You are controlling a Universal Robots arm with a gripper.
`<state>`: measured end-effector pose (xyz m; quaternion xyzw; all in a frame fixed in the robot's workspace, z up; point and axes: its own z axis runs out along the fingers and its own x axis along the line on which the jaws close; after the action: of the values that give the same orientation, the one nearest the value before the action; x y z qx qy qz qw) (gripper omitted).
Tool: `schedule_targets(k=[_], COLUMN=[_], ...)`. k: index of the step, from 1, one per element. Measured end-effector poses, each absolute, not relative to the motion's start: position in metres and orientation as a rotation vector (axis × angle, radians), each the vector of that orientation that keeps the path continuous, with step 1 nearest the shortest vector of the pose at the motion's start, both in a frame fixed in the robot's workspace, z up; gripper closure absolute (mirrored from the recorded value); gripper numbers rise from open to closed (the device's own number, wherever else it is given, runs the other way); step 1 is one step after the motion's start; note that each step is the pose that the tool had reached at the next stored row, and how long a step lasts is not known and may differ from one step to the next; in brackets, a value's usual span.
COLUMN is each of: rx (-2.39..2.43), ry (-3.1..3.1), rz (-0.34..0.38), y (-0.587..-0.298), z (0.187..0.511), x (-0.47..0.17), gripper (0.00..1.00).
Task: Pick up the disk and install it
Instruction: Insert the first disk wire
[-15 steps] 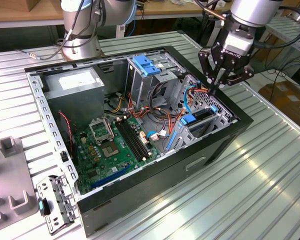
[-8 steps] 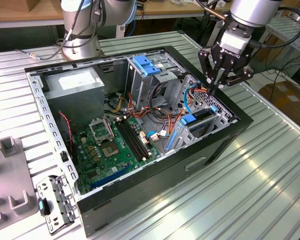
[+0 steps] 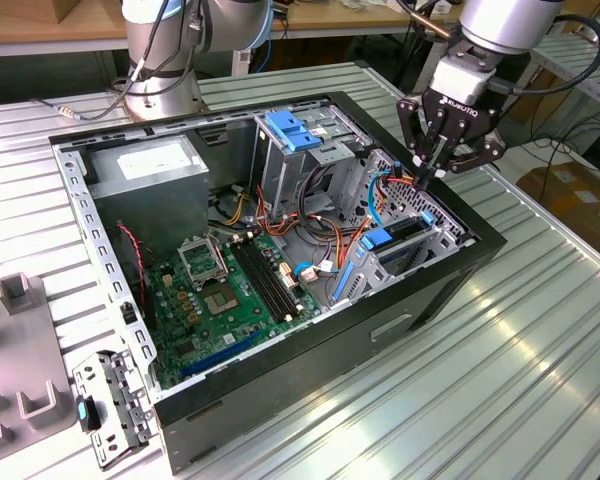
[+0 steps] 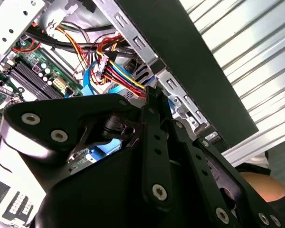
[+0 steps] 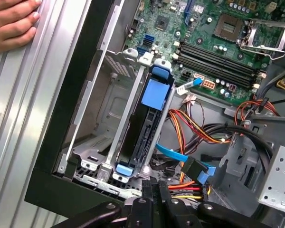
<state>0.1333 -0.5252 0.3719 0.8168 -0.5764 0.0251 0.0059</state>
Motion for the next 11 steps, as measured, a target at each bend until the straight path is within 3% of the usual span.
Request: schedule_targets(k=[11], rx=[2.350], ry=[-2.058], rz=[0.076], y=[-0.5253], z=[0.3709], x=[0.1315], gripper=[0.84])
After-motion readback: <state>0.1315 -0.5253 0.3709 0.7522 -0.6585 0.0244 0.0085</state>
